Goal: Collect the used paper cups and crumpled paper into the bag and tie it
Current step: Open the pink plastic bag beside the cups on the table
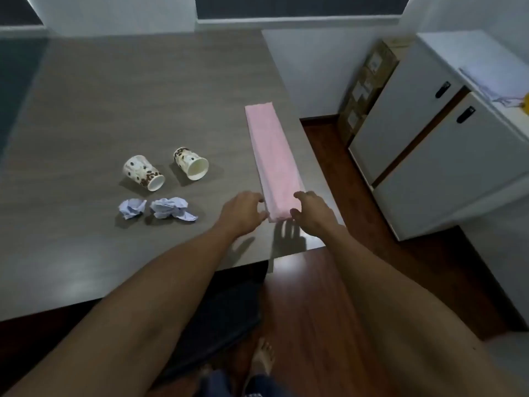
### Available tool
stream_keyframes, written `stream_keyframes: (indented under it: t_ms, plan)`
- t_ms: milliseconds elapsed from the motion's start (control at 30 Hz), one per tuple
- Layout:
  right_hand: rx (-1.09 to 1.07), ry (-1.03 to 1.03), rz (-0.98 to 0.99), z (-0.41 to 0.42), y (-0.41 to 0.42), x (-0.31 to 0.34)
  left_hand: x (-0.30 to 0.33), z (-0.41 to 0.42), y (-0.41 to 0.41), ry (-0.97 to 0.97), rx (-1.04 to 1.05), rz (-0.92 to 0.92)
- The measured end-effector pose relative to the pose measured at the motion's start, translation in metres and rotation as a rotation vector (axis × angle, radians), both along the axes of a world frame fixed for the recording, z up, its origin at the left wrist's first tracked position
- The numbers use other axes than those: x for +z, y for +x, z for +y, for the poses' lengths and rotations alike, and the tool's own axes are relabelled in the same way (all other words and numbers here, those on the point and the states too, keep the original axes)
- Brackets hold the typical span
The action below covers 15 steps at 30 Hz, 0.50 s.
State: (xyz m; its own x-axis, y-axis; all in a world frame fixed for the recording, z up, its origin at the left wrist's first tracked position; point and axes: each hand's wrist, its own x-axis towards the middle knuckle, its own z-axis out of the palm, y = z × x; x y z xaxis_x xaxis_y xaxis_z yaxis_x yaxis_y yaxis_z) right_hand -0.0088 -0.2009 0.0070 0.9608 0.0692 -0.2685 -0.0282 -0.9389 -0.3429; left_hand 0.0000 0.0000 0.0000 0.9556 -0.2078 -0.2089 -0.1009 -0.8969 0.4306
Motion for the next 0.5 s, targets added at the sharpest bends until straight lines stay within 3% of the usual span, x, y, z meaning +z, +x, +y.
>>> stream_keyframes:
  t_ms: [133, 333, 500]
  plan:
    - [-0.052, 0.0, 0.028, -0.003, 0.002, -0.045, -0.045, -0.02, -0.002, -0.077, 0.036, 0.042]
    - [-0.04, -0.103, -0.062, 0.006, 0.008, -0.09, -0.085, -0.035, -0.003, -0.157, 0.172, -0.066]
    - [-0.097, -0.028, -0.101, 0.021, 0.016, -0.086, -0.083, -0.026, 0.011, -0.394, 0.447, -0.112]
